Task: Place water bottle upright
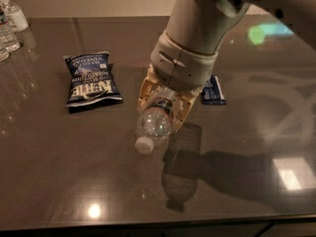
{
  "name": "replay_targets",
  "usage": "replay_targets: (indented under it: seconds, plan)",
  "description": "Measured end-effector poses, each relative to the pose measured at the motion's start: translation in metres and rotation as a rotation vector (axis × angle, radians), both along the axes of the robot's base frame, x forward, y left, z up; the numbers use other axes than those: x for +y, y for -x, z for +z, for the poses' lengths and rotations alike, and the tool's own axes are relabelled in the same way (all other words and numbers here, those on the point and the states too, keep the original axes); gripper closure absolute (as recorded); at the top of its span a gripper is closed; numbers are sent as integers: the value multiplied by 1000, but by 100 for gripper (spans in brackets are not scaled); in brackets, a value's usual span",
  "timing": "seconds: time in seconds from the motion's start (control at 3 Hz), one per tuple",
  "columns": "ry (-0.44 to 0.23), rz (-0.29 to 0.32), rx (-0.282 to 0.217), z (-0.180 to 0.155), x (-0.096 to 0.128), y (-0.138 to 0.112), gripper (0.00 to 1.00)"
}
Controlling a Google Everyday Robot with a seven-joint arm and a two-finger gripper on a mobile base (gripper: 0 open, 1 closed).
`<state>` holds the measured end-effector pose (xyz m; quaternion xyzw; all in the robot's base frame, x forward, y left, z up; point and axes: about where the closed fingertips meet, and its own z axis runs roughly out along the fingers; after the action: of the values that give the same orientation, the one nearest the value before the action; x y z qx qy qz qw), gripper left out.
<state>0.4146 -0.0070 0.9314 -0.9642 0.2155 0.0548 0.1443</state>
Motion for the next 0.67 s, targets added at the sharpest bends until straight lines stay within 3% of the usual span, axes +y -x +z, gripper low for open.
replay_targets:
  seconds: [0.33, 0.67]
  plan:
    - [-111, -212, 76, 20, 1, -13, 100]
    - [-211, -419, 185, 33, 0, -19, 100]
